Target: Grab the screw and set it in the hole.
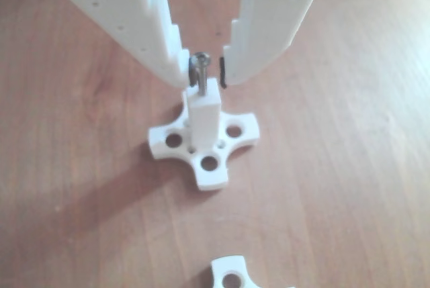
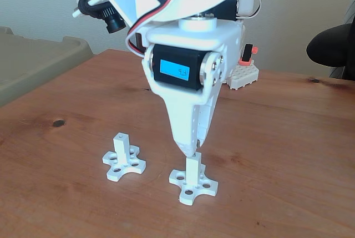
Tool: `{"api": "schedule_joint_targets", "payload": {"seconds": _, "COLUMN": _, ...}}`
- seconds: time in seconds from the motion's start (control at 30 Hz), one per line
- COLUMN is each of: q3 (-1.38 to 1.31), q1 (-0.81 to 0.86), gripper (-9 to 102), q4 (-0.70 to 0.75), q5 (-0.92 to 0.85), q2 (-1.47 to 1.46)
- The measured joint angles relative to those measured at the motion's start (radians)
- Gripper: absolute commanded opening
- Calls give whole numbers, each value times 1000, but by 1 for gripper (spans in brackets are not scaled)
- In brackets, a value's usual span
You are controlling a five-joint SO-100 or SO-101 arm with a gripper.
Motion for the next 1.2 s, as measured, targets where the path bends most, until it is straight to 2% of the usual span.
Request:
{"api": "schedule_joint_targets", "payload": {"seconds": 0.37, "q3": 0, "q1": 0, "gripper": 11, "q4": 28, "q5": 0, "q2": 0}}
{"api": "schedule_joint_targets", "payload": {"seconds": 0.9, "q3": 0, "q1": -18, "gripper": 27, "q4": 94, "q5": 9, "q2": 0}}
{"api": "schedule_joint_targets", "payload": {"seconds": 1.2, "q3": 0, "q1": -18, "gripper": 30, "q4": 137, "q5": 20, "q2": 35}}
